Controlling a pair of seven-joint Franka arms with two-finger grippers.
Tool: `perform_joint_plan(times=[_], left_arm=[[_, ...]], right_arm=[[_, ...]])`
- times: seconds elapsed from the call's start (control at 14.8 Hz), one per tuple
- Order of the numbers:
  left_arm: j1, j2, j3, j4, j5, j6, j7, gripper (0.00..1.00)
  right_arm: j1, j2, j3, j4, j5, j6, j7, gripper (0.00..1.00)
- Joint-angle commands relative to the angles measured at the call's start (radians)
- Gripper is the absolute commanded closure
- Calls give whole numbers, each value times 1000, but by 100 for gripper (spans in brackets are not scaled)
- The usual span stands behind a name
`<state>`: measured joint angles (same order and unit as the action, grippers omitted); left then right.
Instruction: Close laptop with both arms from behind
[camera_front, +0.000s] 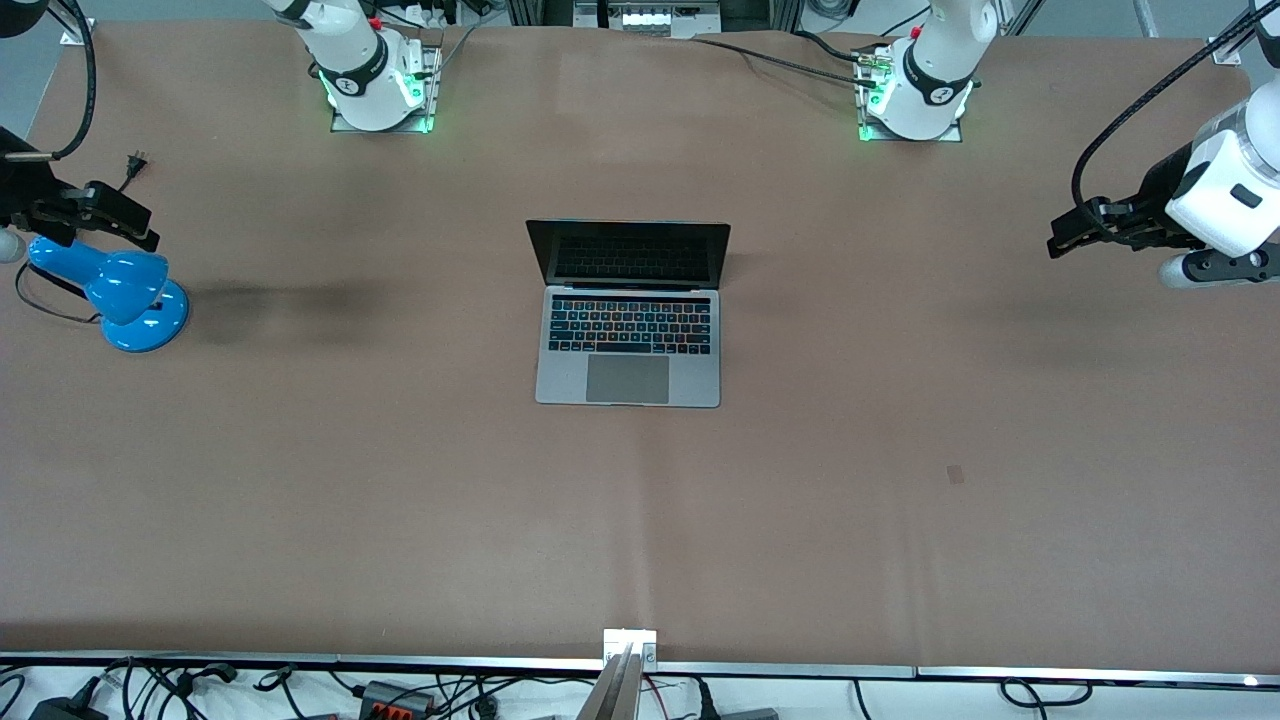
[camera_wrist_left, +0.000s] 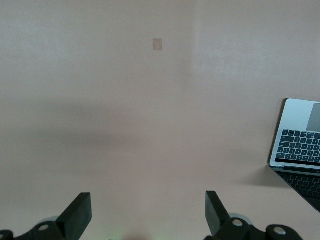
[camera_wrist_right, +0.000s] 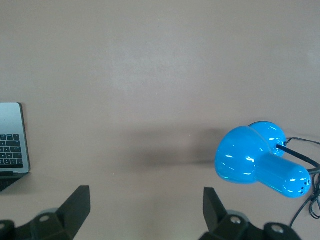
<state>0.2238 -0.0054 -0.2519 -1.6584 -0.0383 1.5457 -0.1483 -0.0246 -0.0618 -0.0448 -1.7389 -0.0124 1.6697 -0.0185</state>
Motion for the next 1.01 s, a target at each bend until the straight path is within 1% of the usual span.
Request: perform_joint_plan(times=[0.0,0.34,0.4,0.54,0.61,0.67,0.74,0.81,0.88,0.94], left_arm=[[8,-18,-4,-17,14,8,22,0],[8,-16,-3,-15,15,8,22,0],[8,-16,-3,-15,15,8,29,16],[8,-18,-3,-15,14,7,79,72],[9,-18,0,-15,9,10,87,83],[9,-19,2,-17,8,7,90,83],[9,-22,0,-17,11,5,95,88],[9,-22,-1,-17,12,-5,120,99],[9,-22,2,-17,9,-22,153,99],[9,-22,3,-17,11,-25,162,99]], right_arm=[[2,-24,-6,-24,6,2,-20,0],[2,-18,-6,-19,9,8,-18,0],[2,-21,-6,-21,9,4,-20,0],[2,-21,-6,-21,9,1,-20,0],[2,-21,-6,-22,9,4,-18,0],[2,-20,-6,-22,9,2,-8,6],[2,-21,-6,-22,9,-1,-8,36],[2,-21,-6,-22,9,-4,-4,60],[2,-18,-6,-21,9,-2,-3,75],[3,-16,-4,-22,11,-4,-1,95]])
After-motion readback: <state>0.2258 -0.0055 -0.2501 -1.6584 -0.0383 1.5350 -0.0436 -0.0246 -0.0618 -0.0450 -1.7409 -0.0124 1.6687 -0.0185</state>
